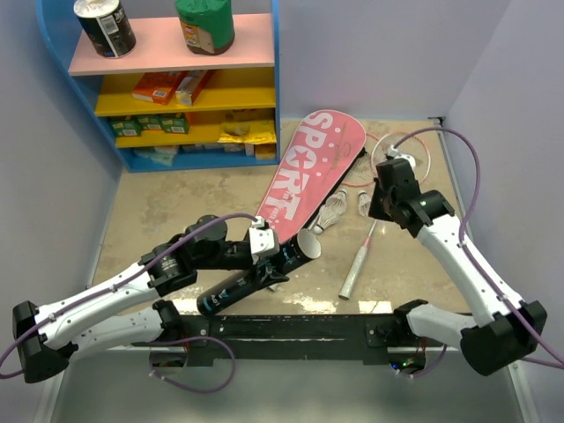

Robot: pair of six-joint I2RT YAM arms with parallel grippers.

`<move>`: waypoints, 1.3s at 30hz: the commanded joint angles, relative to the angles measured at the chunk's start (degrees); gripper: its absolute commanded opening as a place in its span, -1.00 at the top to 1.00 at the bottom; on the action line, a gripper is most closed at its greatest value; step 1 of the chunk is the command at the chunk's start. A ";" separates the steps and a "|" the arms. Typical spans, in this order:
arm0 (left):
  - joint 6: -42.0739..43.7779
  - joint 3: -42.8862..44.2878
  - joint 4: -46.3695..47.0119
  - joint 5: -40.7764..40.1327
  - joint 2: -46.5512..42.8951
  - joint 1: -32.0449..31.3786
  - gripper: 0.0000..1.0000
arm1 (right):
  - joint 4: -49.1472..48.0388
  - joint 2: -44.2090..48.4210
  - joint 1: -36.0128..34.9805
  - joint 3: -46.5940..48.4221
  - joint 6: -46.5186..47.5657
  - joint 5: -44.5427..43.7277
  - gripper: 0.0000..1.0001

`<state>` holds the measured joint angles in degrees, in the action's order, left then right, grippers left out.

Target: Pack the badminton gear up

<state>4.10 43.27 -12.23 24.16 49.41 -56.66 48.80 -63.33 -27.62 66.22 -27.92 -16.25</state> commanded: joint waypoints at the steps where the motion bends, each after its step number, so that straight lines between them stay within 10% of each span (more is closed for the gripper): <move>1: -0.76 0.15 2.21 -0.43 -1.94 -0.03 1.00 | -8.43 -1.09 12.37 -5.03 -2.31 -2.48 1.00; 13: -1.81 0.06 2.39 -0.87 -3.35 -0.11 1.00 | -21.98 -11.80 30.51 -18.05 -1.87 6.67 1.00; 23: -1.90 -0.20 2.47 -2.01 -4.06 -0.03 1.00 | -27.35 -20.42 32.27 -17.53 -3.63 1.75 1.00; 30: -1.81 -0.20 2.12 -2.28 -3.70 -0.11 1.00 | -27.97 -22.37 32.27 -17.00 -3.28 2.63 -0.05; 39: -1.55 -0.11 2.12 -2.01 -3.00 -0.03 1.00 | -23.93 -12.35 31.49 -13.40 -5.38 7.19 -0.13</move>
<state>3.44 43.20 -12.27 22.24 46.37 -56.66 23.86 -81.80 4.23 48.05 -31.20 -11.92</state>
